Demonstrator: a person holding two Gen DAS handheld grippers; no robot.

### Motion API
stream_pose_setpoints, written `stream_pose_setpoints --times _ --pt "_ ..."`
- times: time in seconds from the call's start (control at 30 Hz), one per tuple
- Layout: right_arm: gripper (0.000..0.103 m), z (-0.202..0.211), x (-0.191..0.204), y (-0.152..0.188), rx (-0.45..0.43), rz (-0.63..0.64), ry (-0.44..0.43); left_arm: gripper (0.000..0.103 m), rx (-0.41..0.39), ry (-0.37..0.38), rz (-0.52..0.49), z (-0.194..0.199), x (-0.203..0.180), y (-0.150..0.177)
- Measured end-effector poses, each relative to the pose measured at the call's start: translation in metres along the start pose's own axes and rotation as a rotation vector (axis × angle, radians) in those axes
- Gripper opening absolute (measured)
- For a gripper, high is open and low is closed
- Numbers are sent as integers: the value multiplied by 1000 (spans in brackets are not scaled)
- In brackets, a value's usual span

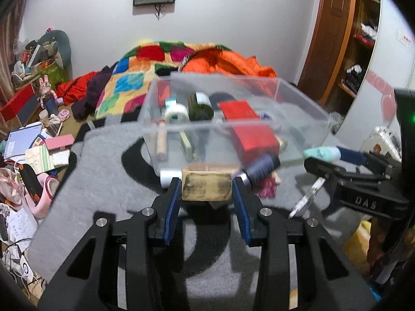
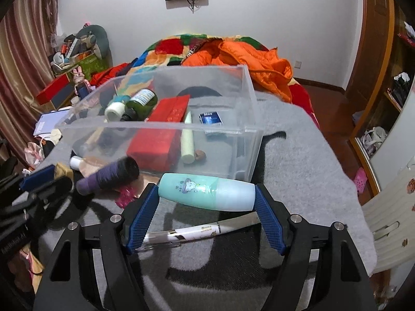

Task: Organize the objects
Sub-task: 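Lift the eraser block with the left gripper while the right carries the mint bottle over the box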

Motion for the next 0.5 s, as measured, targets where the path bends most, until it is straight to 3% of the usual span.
stream_pose_setpoints --times 0.5 --pt "71 36 19 -57 -153 38 -70 39 -144 15 60 29 9 -62"
Point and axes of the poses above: each gripper's, at about its wrist camera, not at the fingertips, and z roughly against the way its jaws point, x to its left, y to its underside, the point moved 9 cm from there along -z, roughly the way its jaws point, and after that the axes turned 6 degrees about -y, right-handed, at the moved point
